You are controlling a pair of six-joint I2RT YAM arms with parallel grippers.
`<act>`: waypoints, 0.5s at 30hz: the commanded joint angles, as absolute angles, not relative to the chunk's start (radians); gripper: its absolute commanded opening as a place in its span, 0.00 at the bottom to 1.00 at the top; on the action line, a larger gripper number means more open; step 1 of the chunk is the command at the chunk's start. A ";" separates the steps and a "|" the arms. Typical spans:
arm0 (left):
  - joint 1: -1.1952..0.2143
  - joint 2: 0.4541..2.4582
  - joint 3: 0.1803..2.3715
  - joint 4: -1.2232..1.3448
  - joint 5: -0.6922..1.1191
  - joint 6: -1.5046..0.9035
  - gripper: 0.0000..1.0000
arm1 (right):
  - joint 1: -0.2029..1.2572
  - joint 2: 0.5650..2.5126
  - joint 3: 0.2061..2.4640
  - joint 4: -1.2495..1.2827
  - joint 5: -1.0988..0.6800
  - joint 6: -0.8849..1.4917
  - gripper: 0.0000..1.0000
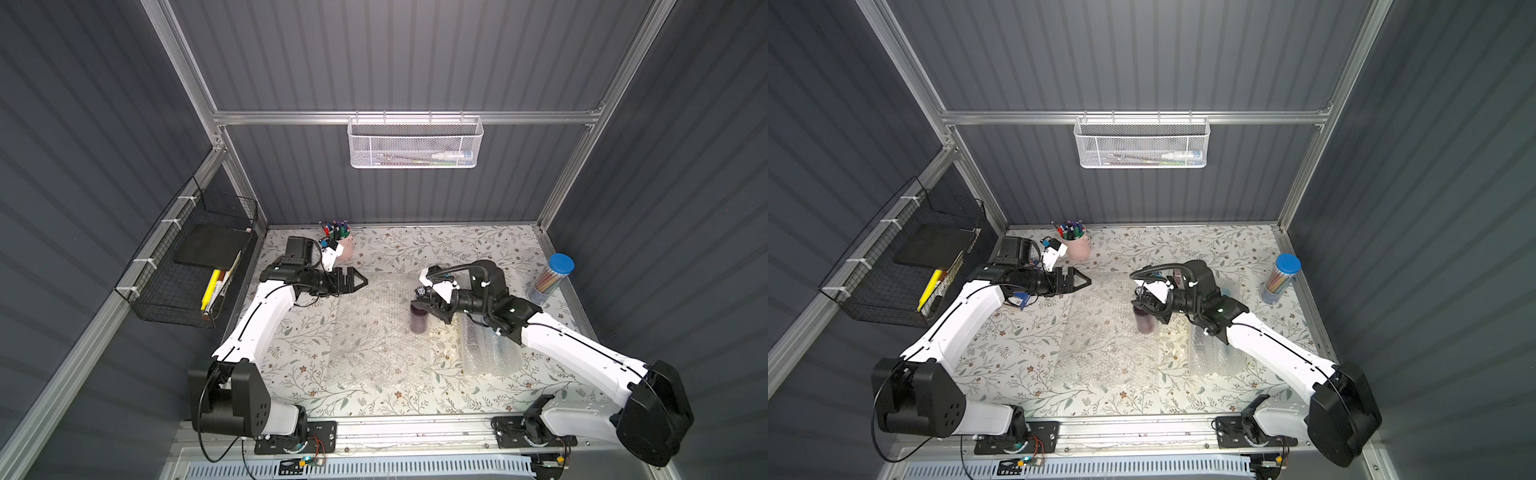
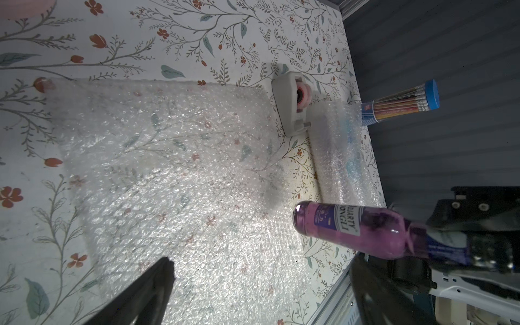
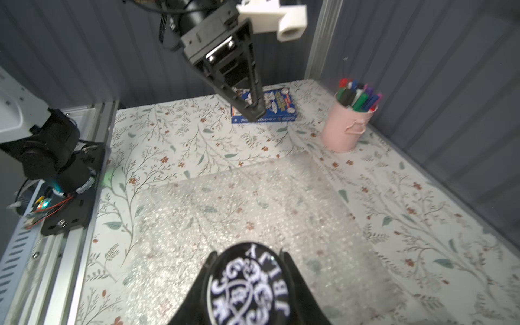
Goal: Wrap wine bottles in bubble wrap
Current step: Place the wine bottle on the bubble wrap.
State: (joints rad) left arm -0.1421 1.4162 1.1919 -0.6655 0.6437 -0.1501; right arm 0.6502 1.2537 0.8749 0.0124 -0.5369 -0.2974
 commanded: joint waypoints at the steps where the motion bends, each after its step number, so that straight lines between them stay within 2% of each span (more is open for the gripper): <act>1: -0.134 1.403 1.171 -0.692 0.672 -0.130 1.00 | 0.698 1.226 0.893 0.030 -0.479 -0.332 0.03; 15: -0.130 1.419 1.144 -0.698 0.680 -0.117 0.99 | 0.770 1.302 0.948 -0.087 -0.349 -0.422 0.02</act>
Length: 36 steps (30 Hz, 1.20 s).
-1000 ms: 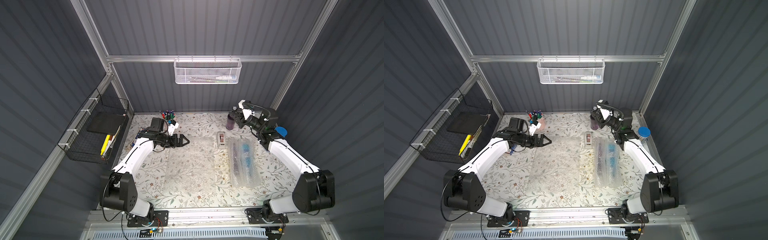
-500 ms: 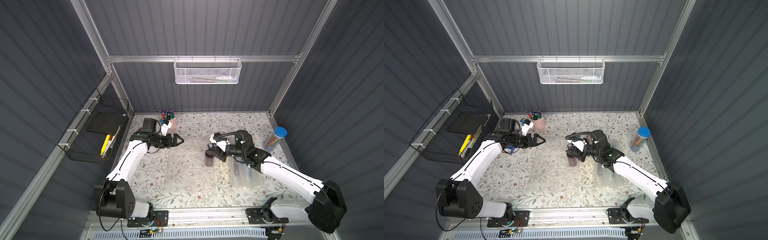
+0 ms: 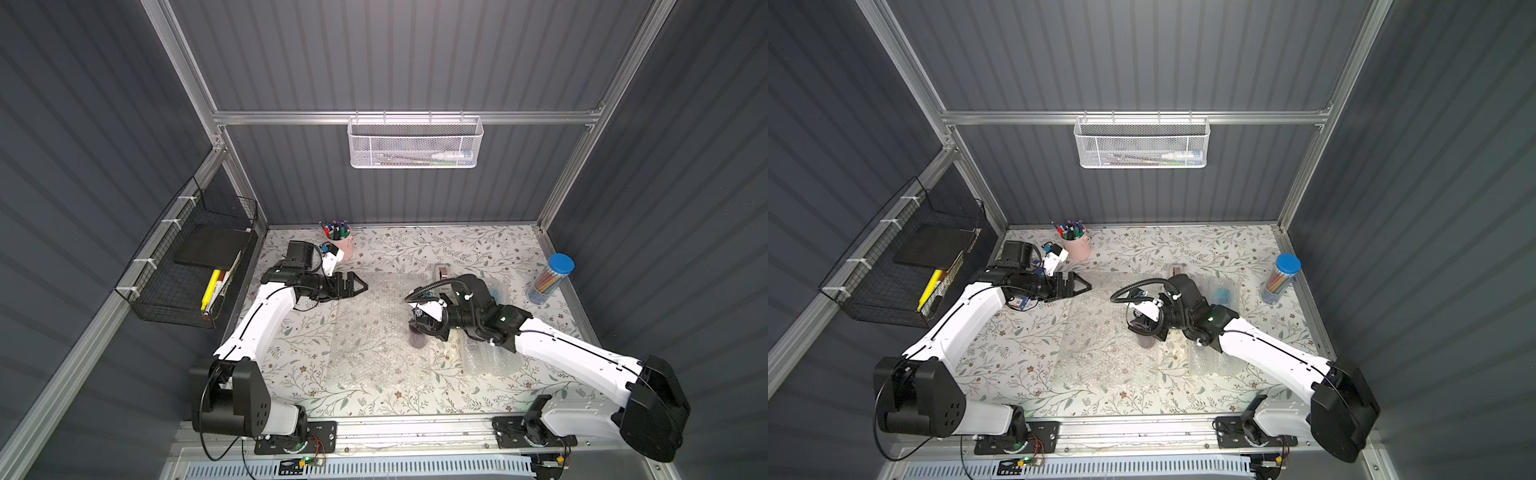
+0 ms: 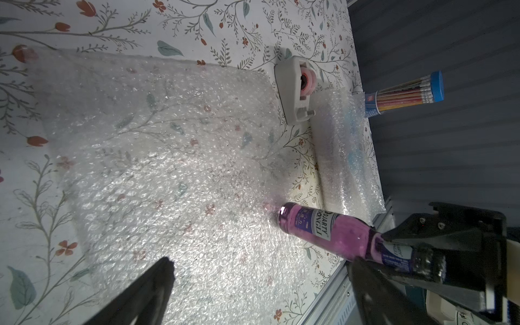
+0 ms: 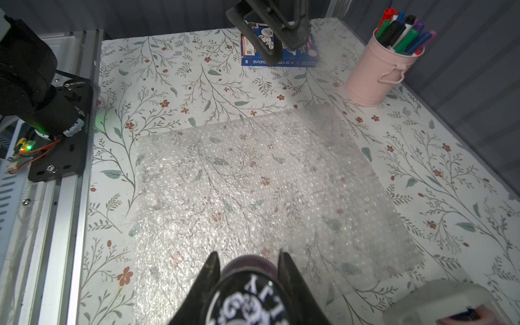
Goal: Wrap wine bottles in bubble wrap
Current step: Place the wine bottle on the bubble wrap.
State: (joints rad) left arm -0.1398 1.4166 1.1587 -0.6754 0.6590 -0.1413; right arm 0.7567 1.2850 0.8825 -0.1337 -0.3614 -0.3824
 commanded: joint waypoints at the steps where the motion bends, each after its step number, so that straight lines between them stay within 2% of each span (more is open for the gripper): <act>1: -0.129 1.420 1.146 -0.698 0.680 -0.117 1.00 | 0.773 1.318 0.959 -0.091 -0.353 -0.425 0.02; 12: -0.114 1.418 1.182 -0.740 0.629 -0.107 0.99 | 0.838 1.563 1.115 -0.096 -0.408 -0.440 0.06; 18: -0.102 1.413 1.242 -0.794 0.510 -0.104 0.99 | 0.908 1.753 1.236 -0.032 -0.444 -0.458 0.09; 24: -0.053 1.387 1.293 -0.885 0.317 -0.116 0.99 | 0.952 1.934 1.362 -0.018 -0.473 -0.495 0.10; 29: -0.011 1.370 1.282 -0.901 0.344 -0.121 0.99 | 0.971 2.061 1.443 -0.003 -0.488 -0.516 0.13; 34: -0.007 1.377 1.247 -0.916 0.400 -0.133 0.99 | 0.976 2.138 1.494 -0.007 -0.468 -0.537 0.20; 36: -0.006 1.376 1.226 -0.912 0.428 -0.140 0.99 | 0.976 2.151 1.504 -0.014 -0.468 -0.549 0.31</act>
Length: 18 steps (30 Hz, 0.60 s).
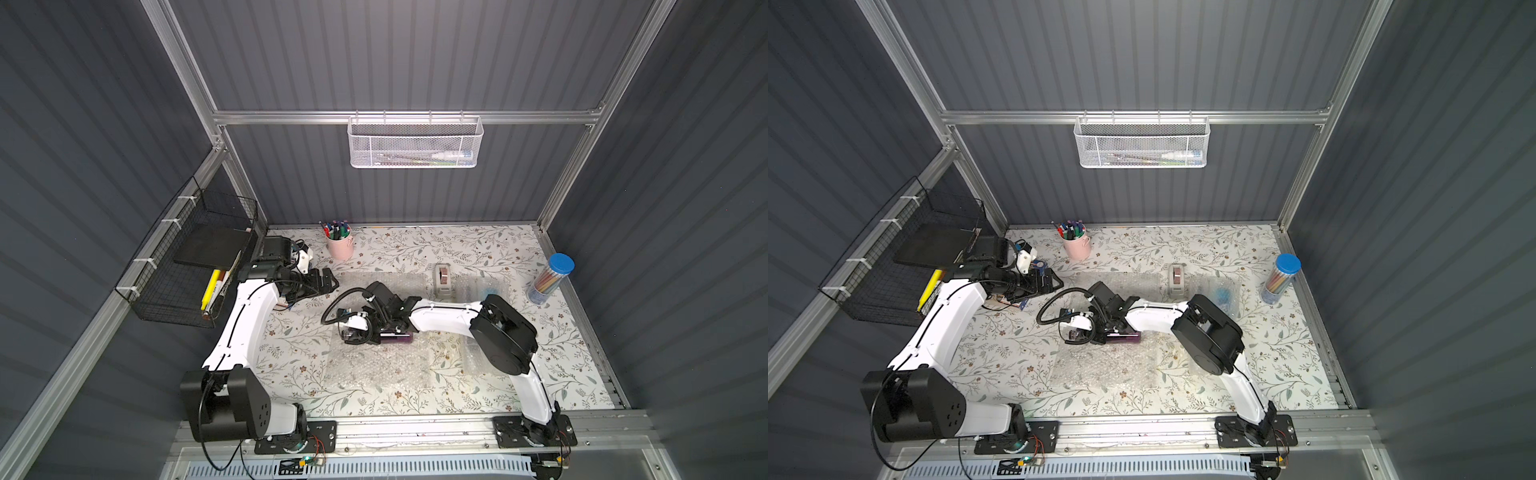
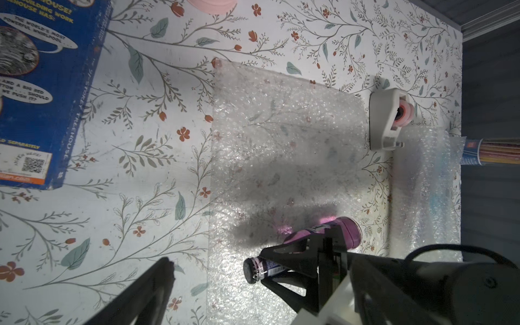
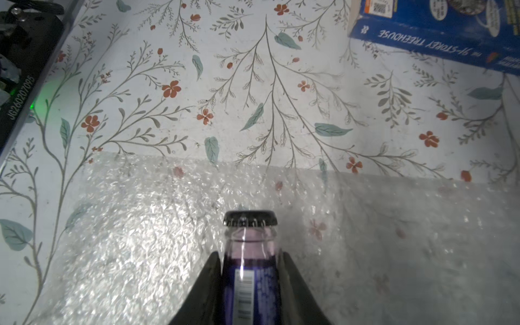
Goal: Wrap wine bottles in bubble wrap
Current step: Place the wine bottle on the bubble wrap.
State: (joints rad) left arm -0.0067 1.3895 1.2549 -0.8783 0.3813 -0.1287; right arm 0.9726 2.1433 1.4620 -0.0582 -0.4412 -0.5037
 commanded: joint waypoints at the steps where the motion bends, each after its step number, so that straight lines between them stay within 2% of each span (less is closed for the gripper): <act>1: -0.006 1.374 1.214 -0.908 0.442 -0.143 0.99 | 0.976 2.158 1.508 -0.018 -0.459 -0.556 0.38; 8: -0.005 1.381 1.175 -0.904 0.499 -0.146 1.00 | 0.973 2.093 1.500 -0.015 -0.347 -0.495 0.66; 18: -0.004 1.408 1.141 -0.919 0.611 -0.108 0.99 | 0.998 1.717 1.190 -0.106 -0.481 -0.487 0.68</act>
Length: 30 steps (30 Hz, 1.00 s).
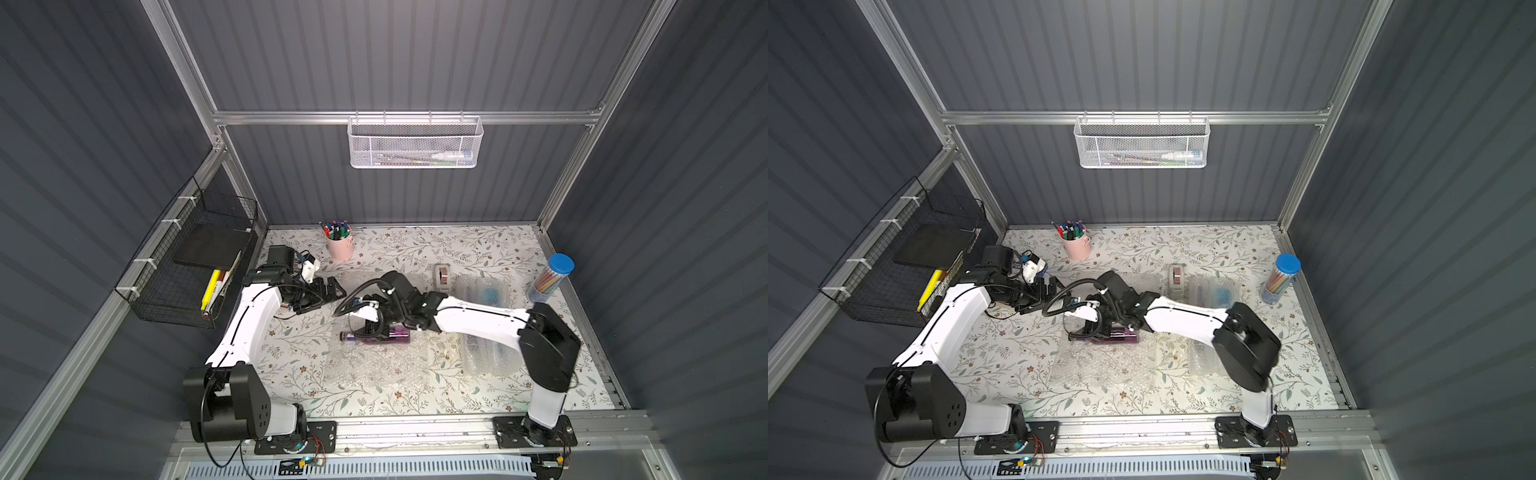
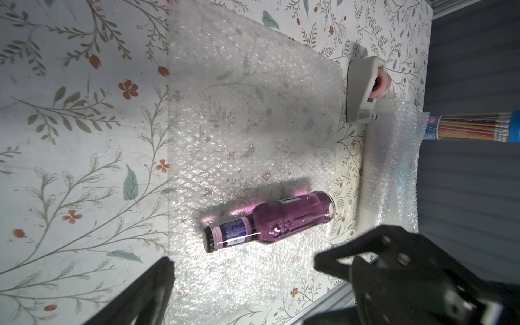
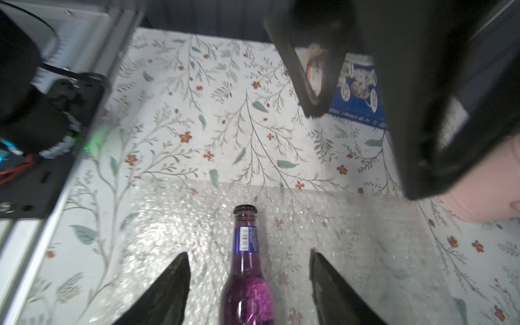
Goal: Wrap wine bottles in bubble wrap
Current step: Place the wine bottle on the bubble wrap, then wrap the bubble wrap at the center of the board.
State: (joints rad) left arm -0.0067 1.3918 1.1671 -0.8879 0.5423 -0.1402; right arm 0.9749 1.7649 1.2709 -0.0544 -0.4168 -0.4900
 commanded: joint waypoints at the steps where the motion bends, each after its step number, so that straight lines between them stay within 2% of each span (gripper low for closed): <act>1: -0.004 1.409 1.132 -0.921 0.617 -0.105 0.99 | 1.016 1.684 1.144 -0.116 -0.469 -0.481 0.68; 9: -0.005 1.364 1.040 -0.897 0.650 -0.154 0.99 | 1.155 1.651 0.985 -0.244 -0.295 -0.460 0.66; 15: -0.005 1.358 1.003 -0.903 0.690 -0.149 0.99 | 1.186 1.738 1.024 -0.359 -0.147 -0.483 0.63; 23: -0.005 1.359 0.998 -0.911 0.692 -0.137 0.99 | 1.187 1.810 1.058 -0.348 -0.098 -0.498 0.58; 26: -0.005 1.365 0.994 -0.907 0.692 -0.133 0.99 | 1.187 1.835 1.063 -0.349 -0.072 -0.493 0.54; 30: -0.005 1.370 0.981 -0.899 0.693 -0.133 0.99 | 1.185 1.866 1.070 -0.376 -0.044 -0.489 0.33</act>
